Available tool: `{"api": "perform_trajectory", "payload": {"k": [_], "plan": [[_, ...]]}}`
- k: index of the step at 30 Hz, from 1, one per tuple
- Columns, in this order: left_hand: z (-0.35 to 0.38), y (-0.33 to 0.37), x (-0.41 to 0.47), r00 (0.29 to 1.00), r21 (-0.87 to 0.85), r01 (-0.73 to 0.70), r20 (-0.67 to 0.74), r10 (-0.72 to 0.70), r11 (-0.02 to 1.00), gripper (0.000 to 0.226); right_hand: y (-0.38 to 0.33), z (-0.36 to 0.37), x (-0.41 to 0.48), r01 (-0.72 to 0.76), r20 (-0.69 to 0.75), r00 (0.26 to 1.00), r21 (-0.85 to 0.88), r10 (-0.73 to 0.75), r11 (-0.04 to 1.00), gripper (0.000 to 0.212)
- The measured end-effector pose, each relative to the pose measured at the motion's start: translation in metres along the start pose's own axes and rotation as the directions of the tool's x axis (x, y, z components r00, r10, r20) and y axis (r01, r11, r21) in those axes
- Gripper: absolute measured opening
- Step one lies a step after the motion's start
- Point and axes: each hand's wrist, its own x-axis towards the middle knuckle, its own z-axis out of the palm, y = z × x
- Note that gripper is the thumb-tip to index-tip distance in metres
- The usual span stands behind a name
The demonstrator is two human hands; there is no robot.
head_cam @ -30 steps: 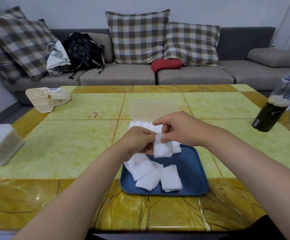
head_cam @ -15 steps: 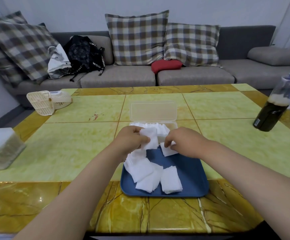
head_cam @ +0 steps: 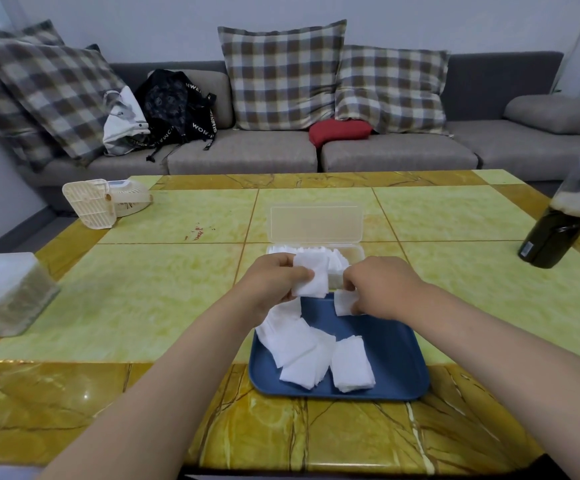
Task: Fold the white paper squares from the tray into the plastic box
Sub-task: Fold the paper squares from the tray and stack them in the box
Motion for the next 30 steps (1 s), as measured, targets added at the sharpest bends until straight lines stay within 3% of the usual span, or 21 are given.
{"api": "perform_trajectory", "payload": {"k": [3, 5, 6, 8, 10, 12, 16, 22, 26, 30], "plan": [[0.000, -0.001, 0.002, 0.998, 0.011, -0.005, -0.061, 0.006, 1.000, 0.019, 0.003, -0.004, -0.002, -0.015, -0.031, 0.999, 0.092, 0.018, 0.996, 0.011], [-0.001, -0.002, 0.003, 0.990, -0.022, -0.011, -0.140, 0.008, 1.000, 0.019, 0.007, -0.010, -0.005, -0.047, -0.089, 0.993, 0.352, 0.083, 0.935, 0.018], [-0.002, -0.003, 0.004, 0.983, -0.038, -0.020, -0.186, 0.012, 0.999, 0.021, 0.008, -0.016, -0.007, -0.056, -0.107, 0.985, 0.552, 0.137, 0.832, 0.024], [-0.002, -0.005, 0.006, 0.970, -0.065, -0.040, -0.243, 0.024, 0.997, 0.022, 0.009, -0.027, -0.010, -0.042, -0.076, 0.973, 0.873, 0.220, 0.486, 0.025], [0.000, -0.004, 0.003, 0.976, -0.099, -0.047, -0.217, 0.024, 0.994, 0.019, 0.005, -0.035, -0.013, -0.070, 0.032, 0.979, 0.981, 0.201, 0.183, 0.019], [0.005, -0.002, -0.001, 0.993, -0.157, -0.035, -0.117, 0.017, 0.987, 0.018, -0.003, -0.037, -0.015, -0.123, 0.109, 0.980, 0.990, 0.168, 0.072, 0.021], [0.011, 0.004, -0.006, 0.999, -0.270, -0.017, 0.027, 0.025, 0.963, 0.021, -0.012, -0.034, -0.011, -0.197, 0.175, 0.957, 0.978, 0.231, 0.073, 0.023], [0.010, 0.005, -0.006, 0.998, -0.255, -0.047, 0.023, 0.055, 0.966, 0.027, -0.014, -0.036, -0.011, -0.236, 0.194, 0.940, 0.963, 0.282, 0.126, 0.029], [0.011, 0.007, -0.007, 0.997, -0.237, -0.064, 0.027, 0.072, 0.969, 0.029, -0.012, -0.038, -0.010, -0.252, 0.214, 0.933, 0.962, 0.290, 0.100, 0.028], [0.013, 0.012, -0.010, 0.993, -0.273, -0.049, 0.090, 0.076, 0.961, 0.042, -0.008, -0.036, -0.009, -0.251, 0.198, 0.931, 0.957, 0.307, 0.144, 0.036]]}}
